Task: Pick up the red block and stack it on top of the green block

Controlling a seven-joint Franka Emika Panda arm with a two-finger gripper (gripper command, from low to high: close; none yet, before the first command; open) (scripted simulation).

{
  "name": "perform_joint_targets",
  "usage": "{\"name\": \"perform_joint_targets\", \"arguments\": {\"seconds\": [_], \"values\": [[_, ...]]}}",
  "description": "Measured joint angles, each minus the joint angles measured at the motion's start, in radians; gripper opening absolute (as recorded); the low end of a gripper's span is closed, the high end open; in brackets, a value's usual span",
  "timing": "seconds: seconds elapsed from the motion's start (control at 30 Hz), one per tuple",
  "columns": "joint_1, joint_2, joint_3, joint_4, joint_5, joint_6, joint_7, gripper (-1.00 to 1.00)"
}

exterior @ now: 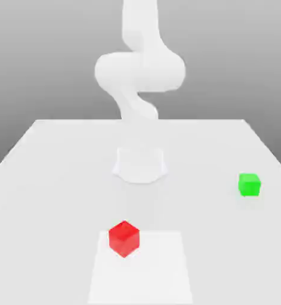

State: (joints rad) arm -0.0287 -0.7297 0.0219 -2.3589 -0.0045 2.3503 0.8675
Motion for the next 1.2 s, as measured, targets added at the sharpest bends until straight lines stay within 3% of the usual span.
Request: {"name": "perform_joint_targets", "arguments": {"seconds": [0.57,0.8,0.83,1.03,1.2], "values": [[-0.188,0.626,0.103,-0.475,0.014,0.43,0.542,0.0],[-0.158,0.896,0.044,-0.476,-0.063,0.651,0.638,0.0],[-0.147,0.926,0.031,-0.472,-0.073,0.677,0.645,-1.0],[-0.14,0.942,0.022,-0.47,-0.081,0.692,0.652,-1.0],[-0.153,0.811,0.052,-0.488,-0.021,0.581,0.61,-1.0]]}}
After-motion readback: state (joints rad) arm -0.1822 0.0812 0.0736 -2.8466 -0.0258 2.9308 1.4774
